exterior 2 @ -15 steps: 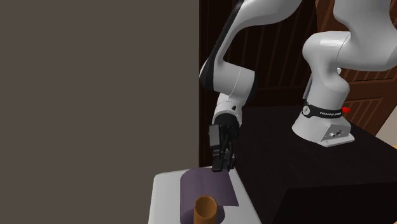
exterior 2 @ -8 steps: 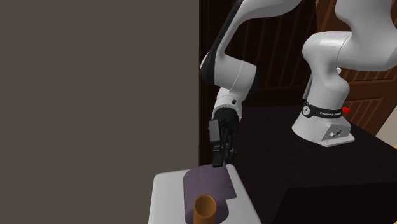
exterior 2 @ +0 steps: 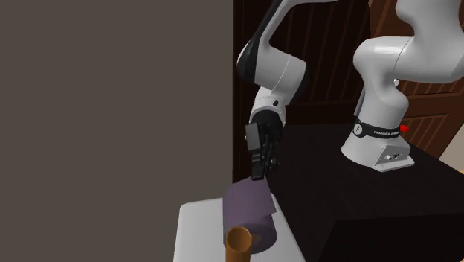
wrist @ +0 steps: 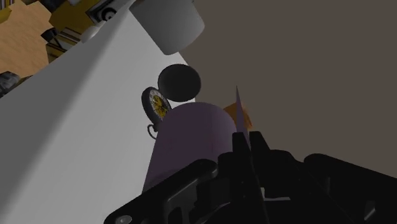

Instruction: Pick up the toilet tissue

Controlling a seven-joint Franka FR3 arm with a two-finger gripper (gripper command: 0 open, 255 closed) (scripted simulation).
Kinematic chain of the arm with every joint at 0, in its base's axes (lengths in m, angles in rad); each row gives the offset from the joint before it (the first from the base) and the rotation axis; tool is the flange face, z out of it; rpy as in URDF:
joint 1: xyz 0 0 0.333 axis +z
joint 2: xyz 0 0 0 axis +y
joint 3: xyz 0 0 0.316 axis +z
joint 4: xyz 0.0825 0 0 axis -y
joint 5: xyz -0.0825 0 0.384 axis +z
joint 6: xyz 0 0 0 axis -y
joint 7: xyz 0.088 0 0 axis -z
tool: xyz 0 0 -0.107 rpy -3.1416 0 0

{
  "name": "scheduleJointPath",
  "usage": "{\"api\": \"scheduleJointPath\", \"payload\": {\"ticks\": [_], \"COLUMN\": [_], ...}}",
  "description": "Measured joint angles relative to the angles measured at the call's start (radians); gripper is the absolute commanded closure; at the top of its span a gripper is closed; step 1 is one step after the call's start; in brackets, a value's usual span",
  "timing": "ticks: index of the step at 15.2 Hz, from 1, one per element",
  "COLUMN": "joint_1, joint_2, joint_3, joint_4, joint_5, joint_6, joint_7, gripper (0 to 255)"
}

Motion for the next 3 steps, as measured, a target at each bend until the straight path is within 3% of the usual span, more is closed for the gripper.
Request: {"api": "scheduleJointPath", "payload": {"ticks": [3], "joint_1": [0.005], "joint_2": [-0.047], "joint_3": [-0.002], "joint_4": [-0.010], "joint_5": [-0.013], "joint_6": [0.028], "joint_7": [0.026], "gripper": [255]}}
